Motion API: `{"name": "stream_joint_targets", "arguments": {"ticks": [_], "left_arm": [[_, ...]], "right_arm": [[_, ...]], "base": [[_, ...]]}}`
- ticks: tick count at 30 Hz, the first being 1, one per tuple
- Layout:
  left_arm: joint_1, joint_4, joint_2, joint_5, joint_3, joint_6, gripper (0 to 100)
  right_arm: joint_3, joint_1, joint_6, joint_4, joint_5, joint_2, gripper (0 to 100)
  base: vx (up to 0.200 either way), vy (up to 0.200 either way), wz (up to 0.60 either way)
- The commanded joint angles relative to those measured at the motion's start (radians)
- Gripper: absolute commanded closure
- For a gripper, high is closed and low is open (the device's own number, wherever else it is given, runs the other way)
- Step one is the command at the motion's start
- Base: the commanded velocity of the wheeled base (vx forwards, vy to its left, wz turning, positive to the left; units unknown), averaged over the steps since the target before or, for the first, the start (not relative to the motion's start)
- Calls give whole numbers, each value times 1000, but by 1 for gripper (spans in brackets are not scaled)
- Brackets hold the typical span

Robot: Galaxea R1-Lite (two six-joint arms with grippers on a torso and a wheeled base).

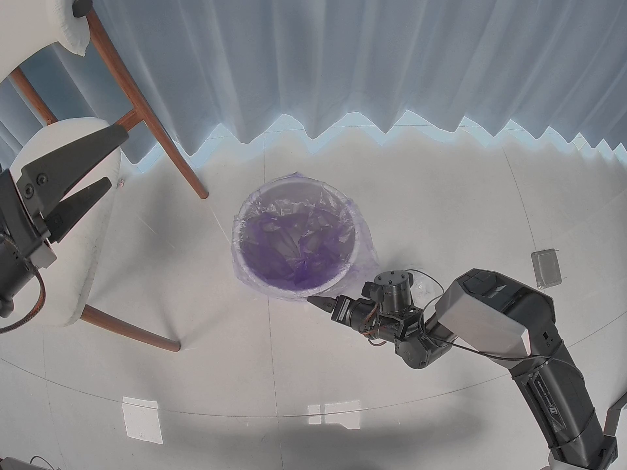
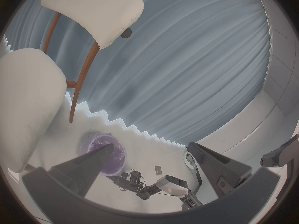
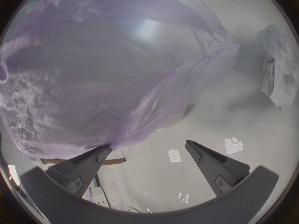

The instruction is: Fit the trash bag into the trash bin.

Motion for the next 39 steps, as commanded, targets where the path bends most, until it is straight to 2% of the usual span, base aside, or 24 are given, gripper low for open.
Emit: {"name": "stream_joint_targets", "arguments": {"ticks": [1,10,12,16,21,22,23,25,26,30,34,39], "left_arm": [[1,-1,2,0,1,0,0],[1,-1,2,0,4,0,0],[1,1,2,0,4,0,0],[1,-1,1,0,1,0,0],[1,-4,27,2,-16,-13,0],[1,-4,32,2,-17,-14,0],[2,-8,53,0,-14,-40,0],[1,-10,56,0,-13,-50,0],[-15,-11,58,-23,-14,-125,0],[-16,-11,47,-153,-14,-224,0],[-10,-10,41,-257,1,-238,0],[-30,-13,21,-277,43,-246,0]], "right_arm": [[-113,-13,54,91,-37,27,0],[-194,-13,97,364,-105,-4,0],[-187,-10,100,389,-105,-24,0],[26,22,126,445,-102,-242,0],[310,103,85,441,-102,-449,0],[326,109,80,441,-102,-460,0],[416,132,60,438,-102,-529,0],[436,137,56,435,-102,-547,0],[539,152,42,407,-102,-636,0],[677,163,25,320,-100,-757,0],[706,158,36,255,-102,-820,0],[617,125,62,263,-111,-818,0]], "base": [[0,0,0],[0,0,0],[0,0,0],[0,0,0],[0,0,0],[0,0,0],[0,0,0],[0,0,0],[0,0,0],[0,0,0],[0,0,0],[0,0,0]]}}
